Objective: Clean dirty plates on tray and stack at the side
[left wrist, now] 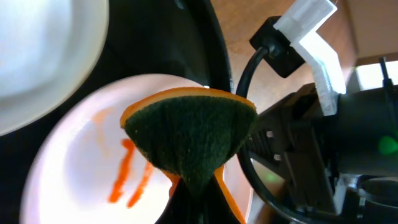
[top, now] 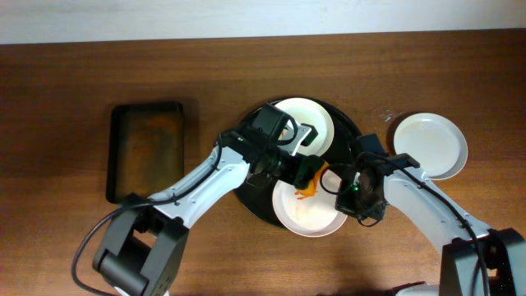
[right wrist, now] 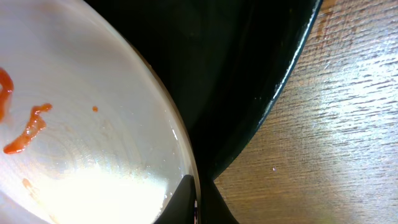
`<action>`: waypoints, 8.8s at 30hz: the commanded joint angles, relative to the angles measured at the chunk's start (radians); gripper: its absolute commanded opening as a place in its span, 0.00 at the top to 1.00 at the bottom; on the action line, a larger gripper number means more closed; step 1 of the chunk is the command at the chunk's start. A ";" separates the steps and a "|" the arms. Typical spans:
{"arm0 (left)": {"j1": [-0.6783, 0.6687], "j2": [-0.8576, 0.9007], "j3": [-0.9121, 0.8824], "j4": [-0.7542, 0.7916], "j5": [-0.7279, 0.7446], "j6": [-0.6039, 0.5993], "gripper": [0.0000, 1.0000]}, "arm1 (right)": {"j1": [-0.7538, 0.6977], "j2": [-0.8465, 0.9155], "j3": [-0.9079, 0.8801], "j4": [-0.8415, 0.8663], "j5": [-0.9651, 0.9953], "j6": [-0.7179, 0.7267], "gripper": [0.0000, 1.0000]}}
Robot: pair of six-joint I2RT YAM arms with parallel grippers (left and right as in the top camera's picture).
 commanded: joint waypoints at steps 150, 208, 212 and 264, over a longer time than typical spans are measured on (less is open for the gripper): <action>0.246 -0.216 0.163 -0.372 -0.737 -0.031 1.00 | 0.503 -0.177 0.317 -0.218 1.372 -0.044 0.96; 0.246 -0.216 0.163 -0.376 -0.737 -0.031 1.00 | -0.054 0.395 0.347 0.422 -0.020 -0.124 0.66; 0.246 -0.216 0.163 -0.376 -0.737 -0.031 1.00 | -0.054 0.399 0.347 0.372 -0.027 -0.124 0.96; 0.047 0.312 0.158 0.067 -0.330 -0.300 1.00 | -0.055 0.397 0.348 0.053 -0.022 -0.129 0.96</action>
